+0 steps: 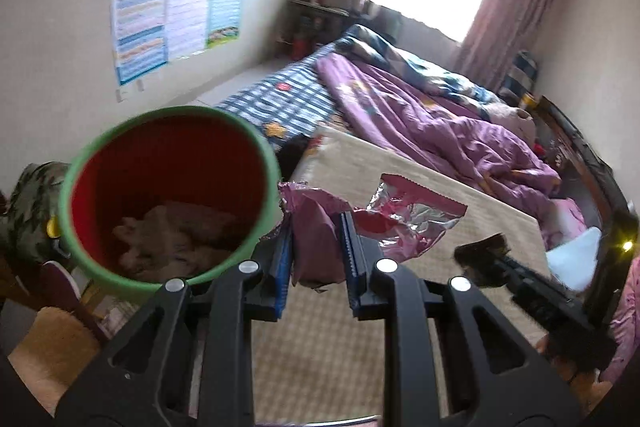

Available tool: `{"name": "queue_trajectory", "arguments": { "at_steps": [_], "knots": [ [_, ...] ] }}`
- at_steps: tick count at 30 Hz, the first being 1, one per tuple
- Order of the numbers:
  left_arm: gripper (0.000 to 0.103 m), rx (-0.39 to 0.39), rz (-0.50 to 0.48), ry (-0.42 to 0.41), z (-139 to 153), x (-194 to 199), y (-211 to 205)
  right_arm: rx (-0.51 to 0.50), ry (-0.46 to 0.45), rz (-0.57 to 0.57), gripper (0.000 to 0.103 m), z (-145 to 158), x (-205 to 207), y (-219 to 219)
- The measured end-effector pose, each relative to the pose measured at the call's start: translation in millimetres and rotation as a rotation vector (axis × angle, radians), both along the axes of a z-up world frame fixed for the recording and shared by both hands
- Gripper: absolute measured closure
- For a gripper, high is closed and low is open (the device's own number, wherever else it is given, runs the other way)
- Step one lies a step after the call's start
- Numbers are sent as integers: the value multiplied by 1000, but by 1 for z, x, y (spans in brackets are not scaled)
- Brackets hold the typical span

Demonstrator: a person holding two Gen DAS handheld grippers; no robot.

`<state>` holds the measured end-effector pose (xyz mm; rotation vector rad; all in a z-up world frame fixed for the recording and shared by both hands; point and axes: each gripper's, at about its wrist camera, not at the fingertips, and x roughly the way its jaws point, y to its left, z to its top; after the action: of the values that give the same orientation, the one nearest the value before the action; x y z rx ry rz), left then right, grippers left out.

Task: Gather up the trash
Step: 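Carry the pink wrapper and brown wrapper over the red bucket with both grippers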

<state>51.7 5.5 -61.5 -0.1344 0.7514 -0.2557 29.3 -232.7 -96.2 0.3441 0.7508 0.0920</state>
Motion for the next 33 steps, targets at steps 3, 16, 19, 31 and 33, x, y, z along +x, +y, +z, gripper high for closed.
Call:
{"name": "queue_trajectory", "arguments": {
  "at_steps": [3,16,19,31,33],
  "knots": [
    [81,15,41,-14,0,-7,16,-4,-15,22,74,5,0,9],
    [81,28,108,-45,1,-11,49,-19,-26,89,74,13,4,49],
    [81,31,109,-40,-1,-9,51,-17,-27,95,74,13,6,54],
    [81,24,143,-26,-6,3,73,-16,-23,136,74,9,22,82],
    [81,21,150,-23,-7,5,77,-18,-20,145,74,8,25,84]
  ]
}}
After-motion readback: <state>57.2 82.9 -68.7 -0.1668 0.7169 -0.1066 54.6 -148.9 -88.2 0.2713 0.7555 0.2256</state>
